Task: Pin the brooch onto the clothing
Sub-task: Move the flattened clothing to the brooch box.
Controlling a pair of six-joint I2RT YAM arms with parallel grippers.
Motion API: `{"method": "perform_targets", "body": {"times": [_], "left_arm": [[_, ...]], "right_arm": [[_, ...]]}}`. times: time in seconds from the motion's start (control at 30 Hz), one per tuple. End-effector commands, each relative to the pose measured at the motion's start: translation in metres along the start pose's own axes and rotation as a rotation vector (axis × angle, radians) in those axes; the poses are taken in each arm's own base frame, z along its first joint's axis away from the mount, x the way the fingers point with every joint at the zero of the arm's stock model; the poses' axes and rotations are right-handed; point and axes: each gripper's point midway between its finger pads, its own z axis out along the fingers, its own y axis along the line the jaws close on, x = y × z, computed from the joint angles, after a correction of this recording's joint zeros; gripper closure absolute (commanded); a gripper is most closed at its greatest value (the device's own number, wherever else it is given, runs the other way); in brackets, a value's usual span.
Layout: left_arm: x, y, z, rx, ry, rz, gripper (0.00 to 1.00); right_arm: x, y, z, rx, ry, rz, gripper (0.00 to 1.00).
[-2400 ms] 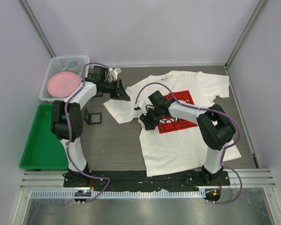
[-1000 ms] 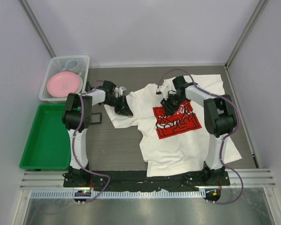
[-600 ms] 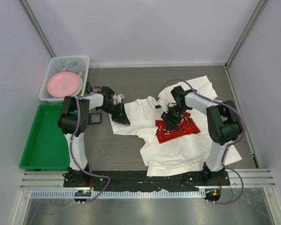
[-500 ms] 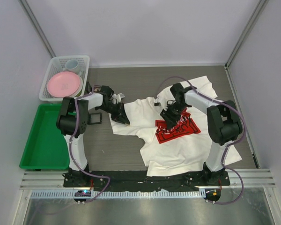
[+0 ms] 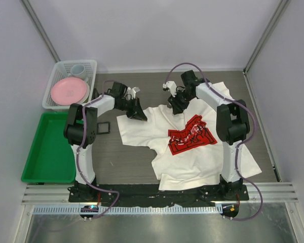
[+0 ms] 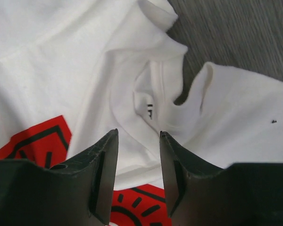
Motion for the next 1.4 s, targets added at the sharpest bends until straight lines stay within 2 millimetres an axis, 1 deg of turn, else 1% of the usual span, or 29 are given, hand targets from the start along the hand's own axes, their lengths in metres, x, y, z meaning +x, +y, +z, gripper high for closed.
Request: {"method": "perform_targets", "body": {"times": [0.0,0.03,0.07,0.17,0.2,0.27,0.3,0.4,0.43,0.5,0.53,0.6,0.63,0.67,0.7,0.73,0.77,0.8,0.87,0.9,1.0,1.03,1.13,1.17,1.2,1.27,1.3,1.33,1.37], "left_arm": [[-0.018,0.012,0.017,0.016,-0.030,-0.042,1.00],[-0.017,0.017,0.018,0.006,-0.027,-0.049,1.00],[-0.013,0.027,0.021,-0.024,-0.023,-0.066,1.00],[0.000,0.053,0.020,-0.102,-0.007,-0.139,1.00],[0.011,0.062,0.018,-0.123,0.011,-0.177,1.00],[0.025,0.073,0.015,-0.156,0.032,-0.201,1.00],[0.037,0.079,0.012,-0.172,0.050,-0.226,1.00],[0.052,0.083,0.004,-0.195,0.076,-0.244,1.00],[0.057,0.083,0.002,-0.204,0.087,-0.245,1.00],[0.064,0.083,-0.001,-0.210,0.102,-0.244,1.00],[0.066,0.081,-0.003,-0.217,0.106,-0.240,1.00],[0.069,0.080,-0.007,-0.222,0.113,-0.237,1.00],[0.070,0.079,-0.008,-0.224,0.114,-0.234,1.00],[0.071,0.078,-0.009,-0.225,0.116,-0.235,1.00],[0.072,0.078,-0.010,-0.225,0.117,-0.236,1.00],[0.075,0.077,-0.011,-0.226,0.119,-0.238,1.00],[0.076,0.077,-0.011,-0.225,0.118,-0.238,1.00],[0.077,0.076,-0.012,-0.224,0.119,-0.241,1.00],[0.080,0.076,-0.014,-0.230,0.120,-0.242,1.00],[0.082,0.076,-0.014,-0.230,0.125,-0.241,1.00],[0.085,0.075,-0.015,-0.233,0.132,-0.238,1.00],[0.084,0.074,-0.016,-0.232,0.131,-0.230,1.00],[0.077,0.070,-0.018,-0.223,0.117,-0.204,1.00],[0.074,0.065,-0.018,-0.201,0.114,-0.188,1.00],[0.066,0.057,-0.020,-0.174,0.099,-0.156,1.00],[0.054,0.043,-0.023,-0.123,0.077,-0.095,1.00],[0.049,0.030,-0.026,-0.072,0.068,-0.064,1.00],[0.037,0.019,-0.029,-0.047,0.047,-0.016,1.00],[0.035,0.014,-0.031,-0.034,0.049,0.029,1.00]], "right_arm": [[0.017,-0.055,-0.013,0.154,0.000,0.144,0.56],[0.024,-0.062,-0.017,0.175,0.005,0.170,0.56],[0.036,-0.077,-0.024,0.216,0.012,0.200,0.56],[0.058,-0.098,-0.036,0.276,0.019,0.284,0.56],[0.074,-0.110,-0.045,0.305,0.025,0.328,0.56],[0.091,-0.121,-0.053,0.344,0.036,0.378,0.56],[0.106,-0.129,-0.058,0.371,0.058,0.404,0.56],[0.131,-0.131,-0.060,0.403,0.128,0.417,0.57],[0.153,-0.133,-0.064,0.413,0.158,0.447,0.57],[0.170,-0.130,-0.064,0.420,0.202,0.448,0.57],[0.185,-0.127,-0.063,0.426,0.241,0.461,0.57],[0.198,-0.124,-0.065,0.431,0.271,0.481,0.59],[0.210,-0.119,-0.070,0.432,0.298,0.497,0.60],[0.215,-0.115,-0.073,0.433,0.311,0.502,0.61],[0.225,-0.103,-0.072,0.415,0.339,0.506,0.62],[0.235,-0.097,-0.077,0.416,0.364,0.516,0.62],[0.233,-0.094,-0.086,0.429,0.361,0.508,0.63],[0.244,-0.079,-0.084,0.406,0.388,0.518,0.63],[0.246,-0.070,-0.097,0.419,0.389,0.513,0.63],[0.252,-0.058,-0.096,0.401,0.401,0.520,0.63],[0.248,-0.046,-0.103,0.388,0.388,0.523,0.62],[0.244,-0.046,-0.104,0.385,0.374,0.523,0.62],[0.223,-0.049,-0.115,0.374,0.318,0.509,0.60],[0.217,-0.051,-0.118,0.370,0.300,0.485,0.59],[0.194,-0.051,-0.123,0.330,0.223,0.449,0.56],[0.172,-0.055,-0.128,0.309,0.157,0.341,0.51],[0.149,-0.054,-0.130,0.276,0.090,0.268,0.48],[0.133,-0.053,-0.132,0.267,0.050,0.210,0.45],[0.120,-0.053,-0.132,0.257,0.021,0.163,0.43]]}}
